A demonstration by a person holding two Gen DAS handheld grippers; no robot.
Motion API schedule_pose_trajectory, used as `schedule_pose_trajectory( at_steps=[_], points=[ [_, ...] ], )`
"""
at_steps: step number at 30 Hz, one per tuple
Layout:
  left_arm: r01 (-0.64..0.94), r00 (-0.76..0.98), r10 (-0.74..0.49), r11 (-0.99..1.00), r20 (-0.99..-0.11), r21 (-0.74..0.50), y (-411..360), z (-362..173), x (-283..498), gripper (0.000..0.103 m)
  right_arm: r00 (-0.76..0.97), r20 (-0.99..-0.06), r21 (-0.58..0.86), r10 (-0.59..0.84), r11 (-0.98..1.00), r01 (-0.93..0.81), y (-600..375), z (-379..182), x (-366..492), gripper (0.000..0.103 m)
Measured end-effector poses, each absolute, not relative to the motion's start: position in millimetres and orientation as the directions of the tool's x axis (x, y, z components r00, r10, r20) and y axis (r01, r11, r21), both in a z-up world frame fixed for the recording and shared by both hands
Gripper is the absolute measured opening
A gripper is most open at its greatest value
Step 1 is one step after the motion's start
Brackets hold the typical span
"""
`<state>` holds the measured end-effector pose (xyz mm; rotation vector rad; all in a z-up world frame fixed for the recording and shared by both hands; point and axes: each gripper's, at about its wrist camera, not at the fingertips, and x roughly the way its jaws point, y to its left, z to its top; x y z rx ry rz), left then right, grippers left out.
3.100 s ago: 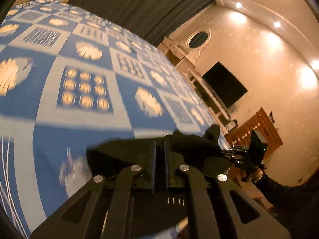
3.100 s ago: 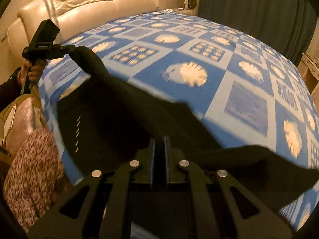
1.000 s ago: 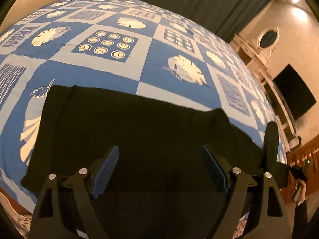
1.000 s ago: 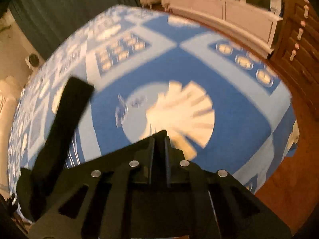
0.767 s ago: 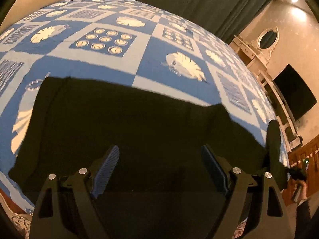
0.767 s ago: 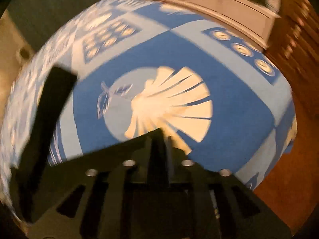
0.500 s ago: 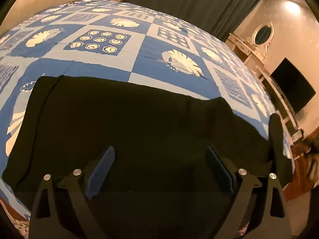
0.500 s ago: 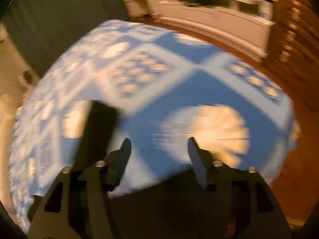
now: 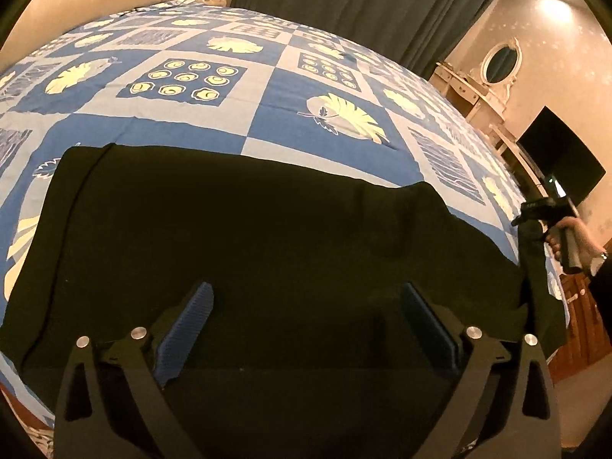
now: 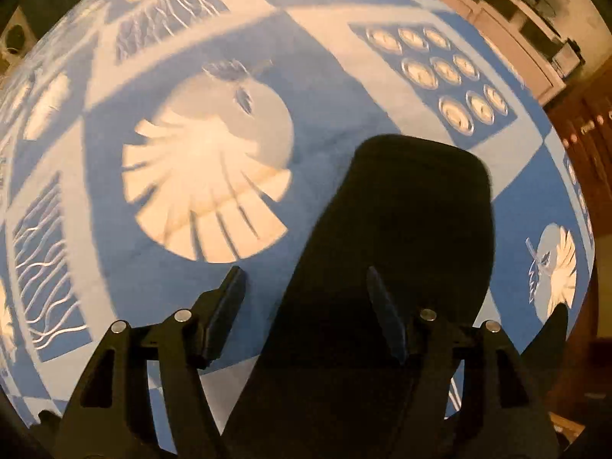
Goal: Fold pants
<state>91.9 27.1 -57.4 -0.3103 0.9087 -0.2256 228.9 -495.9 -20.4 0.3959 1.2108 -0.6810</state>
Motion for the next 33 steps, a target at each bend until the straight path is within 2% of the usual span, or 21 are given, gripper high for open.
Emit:
schedule_pose_trajectory(
  at_steps=[3, 5, 7, 9, 10, 11, 16, 20, 23, 27, 28, 30, 32, 33],
  points=[
    [0.056, 0.589, -0.325, 0.930, -0.740, -0.363, 27.5, -57.4, 94.0, 0.097, 0.208, -0.945, -0.038, -0.251, 0.720, 0.693, -503.0, -20.7, 219.8, 0.063],
    [0.055, 0.587, -0.326, 0.929, -0.741, -0.366, 27.5, -57.3, 94.5, 0.097, 0.219, -0.944, -0.024, -0.247, 0.713, 0.701, -509.1, -18.8, 210.5, 0.042],
    [0.056, 0.589, -0.325, 0.930, -0.740, -0.364, 27.5, -57.2, 94.4, 0.097, 0.239, -0.945, 0.015, -0.221, 0.702, 0.712, -517.6, -17.3, 199.1, 0.034],
    [0.062, 0.591, -0.321, 0.933, -0.740, -0.355, 26.3, -57.6, 94.0, 0.097, 0.263, -0.946, 0.062, -0.191, 0.689, 0.722, -524.3, -13.8, 188.2, 0.023],
    [0.065, 0.591, -0.319, 0.934, -0.741, -0.350, 25.6, -57.9, 93.8, 0.097, 0.291, -0.942, 0.105, -0.166, 0.679, 0.727, -528.3, -11.2, 180.1, 0.013],
    [0.068, 0.590, -0.317, 0.936, -0.743, -0.346, 25.0, -58.1, 93.7, 0.097, 0.343, -0.931, 0.179, -0.126, 0.661, 0.729, -532.4, -6.5, 167.9, 0.008],
    [0.065, 0.583, -0.329, 0.930, -0.743, -0.361, 27.1, -58.0, 94.0, 0.097, 0.578, -0.813, 0.413, -0.067, 0.634, 0.654, -537.2, 31.5, 92.7, 0.007],
    [0.049, 0.582, -0.337, 0.923, -0.740, -0.381, 29.1, -57.7, 95.3, 0.097, 0.718, -0.692, 0.562, -0.078, 0.566, 0.603, -552.6, 40.2, -7.6, 0.007],
    [0.042, 0.584, -0.325, 0.927, -0.744, -0.371, 27.3, -57.5, 95.1, 0.097, 0.784, -0.613, 0.679, -0.094, 0.445, 0.584, -573.4, 17.1, -85.5, 0.008],
    [0.040, 0.584, -0.294, 0.941, -0.757, -0.335, 22.3, -57.3, 95.5, 0.097, 0.783, -0.620, 0.736, -0.048, 0.312, 0.601, -597.4, -33.9, -125.7, 0.014],
    [0.040, 0.582, -0.288, 0.944, -0.760, -0.327, 21.1, -57.1, 95.6, 0.097, 0.791, -0.611, 0.754, -0.034, 0.279, 0.595, -600.4, -43.3, -129.5, 0.027],
    [0.037, 0.580, -0.278, 0.948, -0.766, -0.316, 19.6, -56.7, 95.3, 0.097, 0.821, -0.570, 0.798, -0.045, 0.210, 0.565, -608.4, -55.7, -141.4, 0.036],
    [0.032, 0.579, -0.278, 0.947, -0.767, -0.320, 20.1, -56.4, 95.1, 0.097, 0.855, -0.515, 0.835, -0.058, 0.191, 0.516, -611.0, -55.5, -145.6, 0.055],
    [0.028, 0.579, -0.279, 0.946, -0.766, -0.323, 20.7, -56.2, 95.5, 0.097, 0.859, -0.507, 0.838, -0.074, 0.188, 0.512, -613.6, -53.8, -145.5, 0.056]
  ],
)
